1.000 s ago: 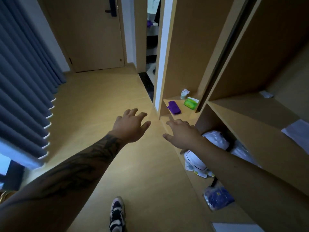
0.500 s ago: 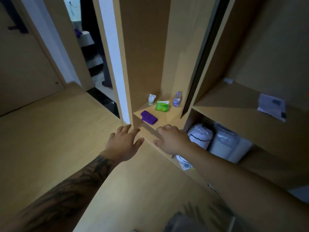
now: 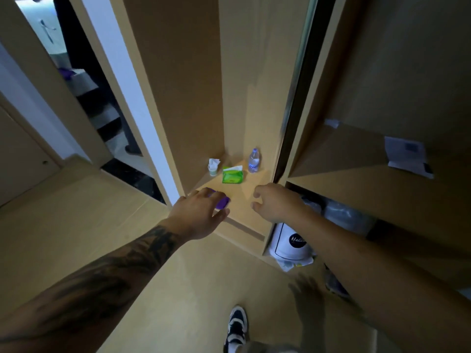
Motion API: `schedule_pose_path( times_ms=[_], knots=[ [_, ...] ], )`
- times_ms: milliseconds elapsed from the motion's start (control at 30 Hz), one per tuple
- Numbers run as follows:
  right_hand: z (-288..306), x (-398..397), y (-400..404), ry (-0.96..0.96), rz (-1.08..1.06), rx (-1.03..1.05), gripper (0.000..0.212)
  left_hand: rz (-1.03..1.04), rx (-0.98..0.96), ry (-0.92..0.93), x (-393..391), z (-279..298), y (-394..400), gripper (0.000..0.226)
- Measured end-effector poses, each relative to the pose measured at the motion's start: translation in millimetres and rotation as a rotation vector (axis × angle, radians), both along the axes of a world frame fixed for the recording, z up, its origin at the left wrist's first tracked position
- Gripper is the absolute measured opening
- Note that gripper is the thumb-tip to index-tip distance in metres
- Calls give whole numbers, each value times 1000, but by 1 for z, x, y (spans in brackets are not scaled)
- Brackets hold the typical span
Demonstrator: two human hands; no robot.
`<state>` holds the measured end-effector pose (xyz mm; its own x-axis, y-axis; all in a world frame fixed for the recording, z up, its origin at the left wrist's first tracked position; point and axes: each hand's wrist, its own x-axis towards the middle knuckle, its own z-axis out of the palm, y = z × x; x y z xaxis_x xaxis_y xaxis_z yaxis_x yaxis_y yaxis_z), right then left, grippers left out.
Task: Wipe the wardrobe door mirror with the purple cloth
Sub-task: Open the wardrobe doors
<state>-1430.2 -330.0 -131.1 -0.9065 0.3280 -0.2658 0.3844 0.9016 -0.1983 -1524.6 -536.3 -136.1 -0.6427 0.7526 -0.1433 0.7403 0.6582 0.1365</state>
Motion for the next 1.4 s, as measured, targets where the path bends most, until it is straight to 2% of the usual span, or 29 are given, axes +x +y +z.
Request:
schedule_pose_path(
  times_ms=[133, 367, 567, 667, 900, 1133, 1267, 1400],
  knots=[
    [5, -40, 20, 31, -43, 3, 42, -48, -113, 56, -45, 17, 24, 54],
    [20, -81, 53, 129, -98, 37, 39, -53, -54, 65, -101, 37, 85, 52],
    [29, -75, 77, 144, -168, 59, 39, -122, -20, 61, -122, 33, 142, 51],
    [32, -71, 87, 166, -231, 66, 32, -171, -11, 53, -131, 32, 164, 50],
    [43, -77, 89, 243, -426, 89, 29, -335, 61, 54, -151, 38, 196, 52],
    [69, -114, 74, 302, -712, 108, 39, -433, 89, 288, -172, 59, 209, 56],
    [78, -140, 69, 408, -893, 91, 41, -471, 120, 261, -185, 66, 211, 55],
    [84, -157, 70, 517, -1048, 64, 32, -503, 153, 197, -197, 62, 211, 55]
  ],
)
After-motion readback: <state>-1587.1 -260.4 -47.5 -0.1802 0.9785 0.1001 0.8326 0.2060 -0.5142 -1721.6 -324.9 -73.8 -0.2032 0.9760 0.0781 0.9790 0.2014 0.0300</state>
